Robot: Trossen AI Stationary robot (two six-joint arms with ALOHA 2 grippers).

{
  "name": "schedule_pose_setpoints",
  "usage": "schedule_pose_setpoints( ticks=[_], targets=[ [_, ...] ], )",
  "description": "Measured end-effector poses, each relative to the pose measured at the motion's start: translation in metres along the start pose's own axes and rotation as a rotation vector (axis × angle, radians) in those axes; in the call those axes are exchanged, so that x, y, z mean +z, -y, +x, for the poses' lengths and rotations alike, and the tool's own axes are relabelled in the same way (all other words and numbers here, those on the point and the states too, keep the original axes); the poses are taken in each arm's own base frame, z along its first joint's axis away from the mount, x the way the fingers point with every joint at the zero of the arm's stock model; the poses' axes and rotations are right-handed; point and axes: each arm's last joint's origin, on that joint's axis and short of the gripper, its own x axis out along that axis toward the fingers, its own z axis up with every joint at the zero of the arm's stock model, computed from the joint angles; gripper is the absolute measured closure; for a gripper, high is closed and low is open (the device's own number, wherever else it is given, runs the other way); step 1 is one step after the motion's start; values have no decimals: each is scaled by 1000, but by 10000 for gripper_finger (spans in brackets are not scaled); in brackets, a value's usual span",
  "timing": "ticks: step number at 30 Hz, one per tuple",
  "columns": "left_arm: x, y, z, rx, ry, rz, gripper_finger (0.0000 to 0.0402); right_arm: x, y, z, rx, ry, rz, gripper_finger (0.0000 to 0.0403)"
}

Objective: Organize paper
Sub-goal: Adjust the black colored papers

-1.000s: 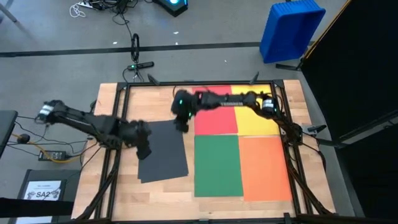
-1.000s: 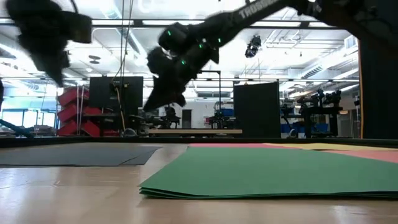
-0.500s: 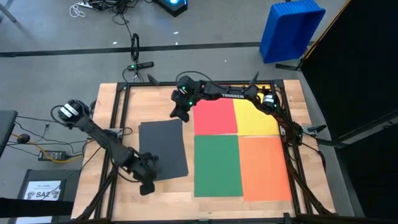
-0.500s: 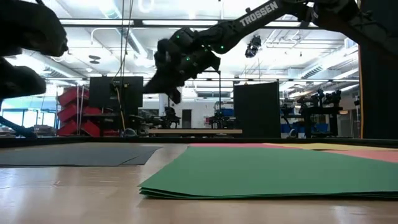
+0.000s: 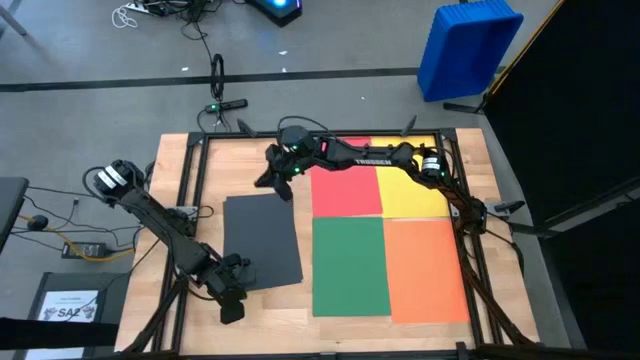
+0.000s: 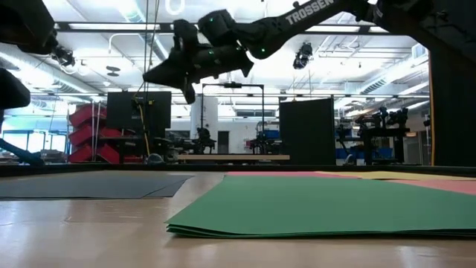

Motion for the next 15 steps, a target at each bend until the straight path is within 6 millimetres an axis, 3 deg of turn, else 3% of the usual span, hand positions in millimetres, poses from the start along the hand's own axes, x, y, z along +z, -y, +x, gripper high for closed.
schedule_pose_setpoints(
  ticks=[3,6,10,15],
  targets=[
    [-2,1,0,-2,-7,-6,402,9,4,-3,-73,51,64,403],
    [-4,2,0,-6,-11,-15,402,13,23,-2,-131,15,106,403],
    [-6,3,0,-10,-15,-24,402,-15,54,21,-244,-180,183,403],
    [-5,5,0,-28,-13,-33,402,-44,59,35,-237,-299,266,403]
  ],
)
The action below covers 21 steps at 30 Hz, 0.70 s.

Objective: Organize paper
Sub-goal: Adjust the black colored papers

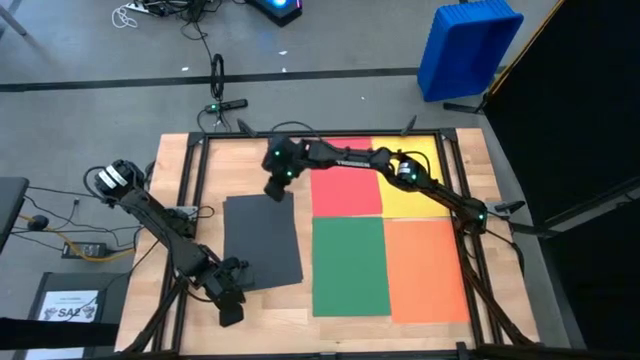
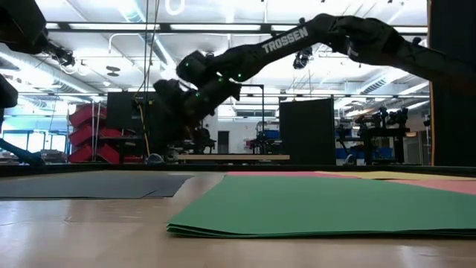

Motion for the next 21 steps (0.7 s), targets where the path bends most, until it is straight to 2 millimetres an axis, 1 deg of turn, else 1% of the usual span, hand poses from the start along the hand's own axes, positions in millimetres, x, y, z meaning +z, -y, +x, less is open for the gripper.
schedule_pose_setpoints(
  ticks=[4,9,12,16,21],
  targets=[
    [-1,0,7,5,-42,6,402,-15,9,6,-43,-109,55,403],
    [-6,-2,26,26,-157,9,402,-17,6,6,-133,-106,58,403],
    [-8,-3,36,51,-178,7,402,-20,6,6,-169,-131,67,403],
    [-6,-6,39,53,-208,-7,402,-25,6,7,-269,-165,23,403],
    [-3,-7,38,40,-211,-21,402,-33,2,8,-316,-231,-18,403]
  ],
)
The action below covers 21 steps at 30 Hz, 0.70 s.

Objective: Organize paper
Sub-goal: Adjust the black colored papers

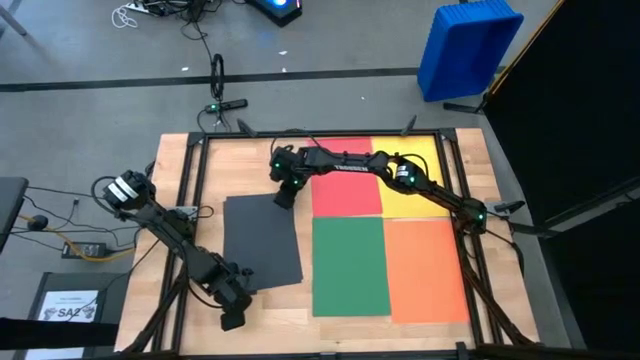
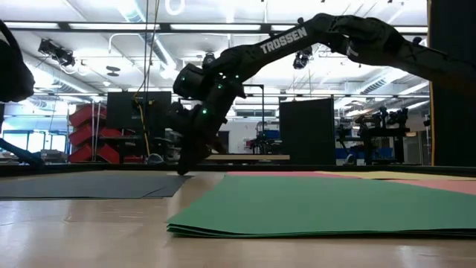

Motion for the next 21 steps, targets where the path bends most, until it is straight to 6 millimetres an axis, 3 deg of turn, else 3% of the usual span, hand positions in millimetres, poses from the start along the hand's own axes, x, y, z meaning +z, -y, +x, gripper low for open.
schedule_pose_setpoints(
  ticks=[21],
  targets=[
    [14,-29,-5,130,-77,21,402,-8,-16,1,-21,-57,-85,403]
  ],
)
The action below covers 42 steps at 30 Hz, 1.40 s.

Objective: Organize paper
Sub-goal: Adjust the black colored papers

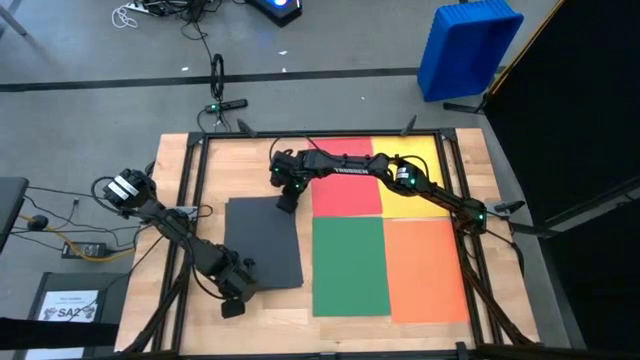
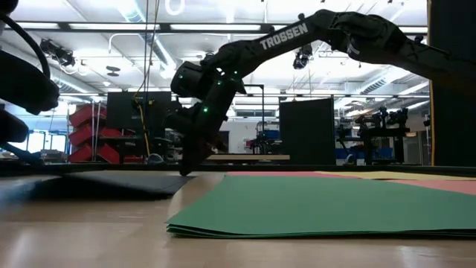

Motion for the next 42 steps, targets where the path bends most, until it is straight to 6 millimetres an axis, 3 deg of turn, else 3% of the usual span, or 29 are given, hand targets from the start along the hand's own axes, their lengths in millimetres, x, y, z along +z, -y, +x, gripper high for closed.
schedule_pose_setpoints(
  ticks=[18,22,26,32,37,42],
  targets=[
    [-5,4,2,4,13,-22,402,10,11,-10,-28,55,-4,403],
    [-9,-1,-12,122,64,-51,402,11,5,-13,-9,60,-39,403],
    [-16,-13,-46,243,206,-110,402,10,-20,-28,24,44,-118,403],
    [-33,-57,-102,366,411,-272,402,12,-75,-63,21,127,-238,403],
    [-35,-94,-133,431,567,-401,402,6,-132,-64,87,199,-319,403],
    [-20,-120,-145,490,580,-411,402,-15,-190,-55,105,254,-383,403]
  ],
)
